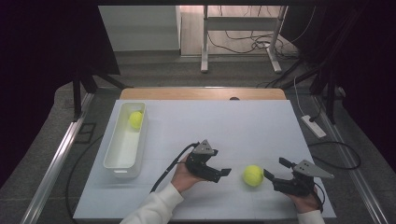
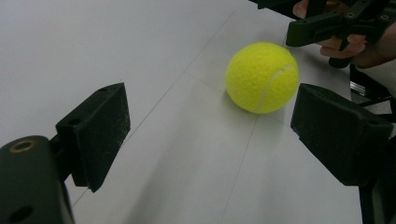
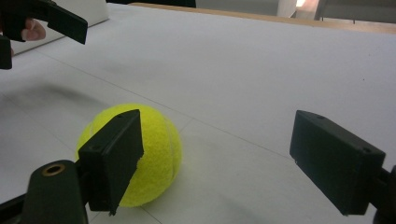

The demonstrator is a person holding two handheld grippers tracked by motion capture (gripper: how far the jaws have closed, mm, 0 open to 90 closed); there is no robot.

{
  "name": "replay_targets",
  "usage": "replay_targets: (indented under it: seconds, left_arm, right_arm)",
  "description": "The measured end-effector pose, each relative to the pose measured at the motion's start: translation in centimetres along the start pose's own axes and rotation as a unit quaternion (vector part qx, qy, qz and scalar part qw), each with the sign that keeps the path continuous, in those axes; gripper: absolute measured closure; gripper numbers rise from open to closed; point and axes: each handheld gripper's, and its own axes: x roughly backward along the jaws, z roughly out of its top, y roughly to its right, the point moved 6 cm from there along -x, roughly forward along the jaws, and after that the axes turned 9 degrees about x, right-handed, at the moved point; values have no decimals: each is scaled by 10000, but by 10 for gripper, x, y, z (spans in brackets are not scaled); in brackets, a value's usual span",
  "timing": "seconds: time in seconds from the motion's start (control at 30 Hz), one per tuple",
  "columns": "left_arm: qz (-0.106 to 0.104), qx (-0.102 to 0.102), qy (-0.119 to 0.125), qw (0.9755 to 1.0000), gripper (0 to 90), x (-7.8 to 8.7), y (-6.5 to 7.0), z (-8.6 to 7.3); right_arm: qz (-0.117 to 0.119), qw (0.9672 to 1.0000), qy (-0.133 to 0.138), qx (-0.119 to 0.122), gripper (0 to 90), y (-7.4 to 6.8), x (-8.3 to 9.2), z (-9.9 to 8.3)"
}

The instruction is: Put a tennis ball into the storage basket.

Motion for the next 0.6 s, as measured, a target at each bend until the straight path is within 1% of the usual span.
replay_targets:
  seconds: [0.3,0.43,0.6]
  left_arm:
    - [-89,-23,-85,9999,128,-13,5,-1]
    - [-125,-55,-164,9998,128,-19,7,-2]
    - [-157,-34,-231,9996,127,-26,8,-4]
  right_arm:
    - [-4,10000,-1,-17,169,0,0,2]
    - [-7,10000,-2,-26,168,0,0,2]
    - [-5,10000,24,-46,169,1,0,2]
